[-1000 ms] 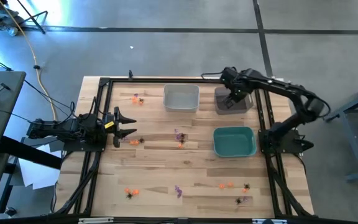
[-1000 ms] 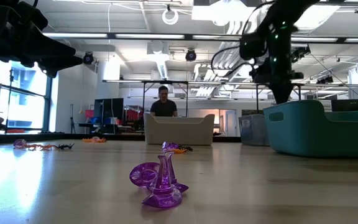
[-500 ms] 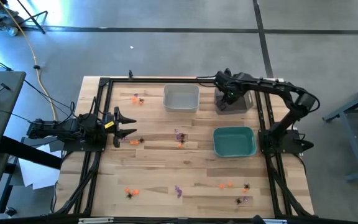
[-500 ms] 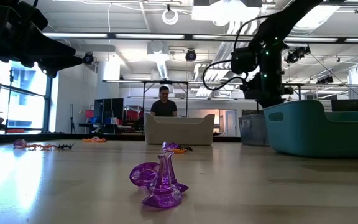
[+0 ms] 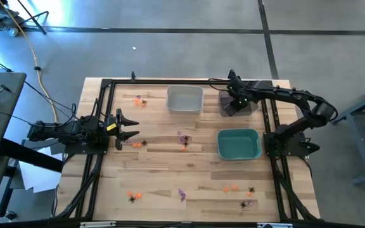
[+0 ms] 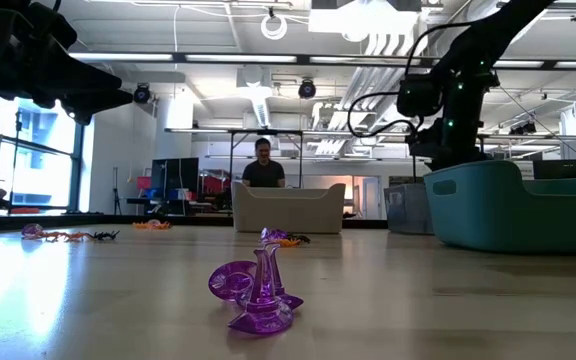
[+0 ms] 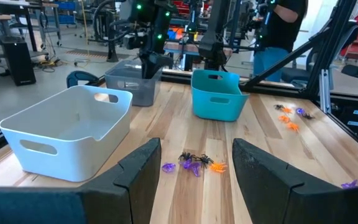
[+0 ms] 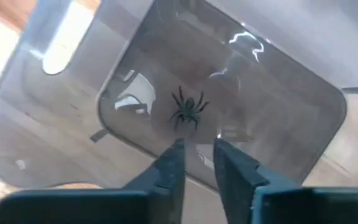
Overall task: Sort Halloween decoration
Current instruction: Put the black spider toy into the black bin
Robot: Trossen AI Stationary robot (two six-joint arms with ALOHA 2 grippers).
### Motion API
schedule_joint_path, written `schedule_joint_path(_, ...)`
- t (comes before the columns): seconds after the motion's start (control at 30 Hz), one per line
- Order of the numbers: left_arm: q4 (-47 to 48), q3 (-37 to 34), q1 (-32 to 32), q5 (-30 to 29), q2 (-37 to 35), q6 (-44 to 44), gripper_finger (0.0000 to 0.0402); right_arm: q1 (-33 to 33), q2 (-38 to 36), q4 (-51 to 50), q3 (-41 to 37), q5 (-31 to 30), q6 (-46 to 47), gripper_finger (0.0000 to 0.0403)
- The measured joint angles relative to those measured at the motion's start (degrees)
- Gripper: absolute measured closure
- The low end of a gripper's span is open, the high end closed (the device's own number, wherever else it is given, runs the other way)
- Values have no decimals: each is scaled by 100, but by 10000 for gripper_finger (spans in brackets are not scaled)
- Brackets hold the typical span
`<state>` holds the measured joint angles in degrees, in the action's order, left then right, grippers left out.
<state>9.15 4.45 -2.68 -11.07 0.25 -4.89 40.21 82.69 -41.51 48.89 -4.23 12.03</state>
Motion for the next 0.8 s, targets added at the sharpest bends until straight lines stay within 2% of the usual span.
schedule_joint_path(0.13,0,0,2,0,-1,0,216,0,-99,-52,16,-17,-32,275)
schedule_joint_path(0.23,0,0,2,0,-1,0,216,0,-133,-127,16,-20,-48,262)
schedule_joint_path(0.37,2,0,2,0,0,0,216,-65,-525,-322,16,-24,-38,266)
schedule_joint_path(0.53,0,-2,1,0,0,0,216,-262,-1637,-882,18,-10,412,281)
schedule_joint_path(0.67,0,-1,1,0,-2,0,216,-829,-2430,-1644,21,172,1276,290)
schedule_joint_path(0.8,0,0,0,0,-2,0,216,-2045,-2920,-2012,21,261,2665,297)
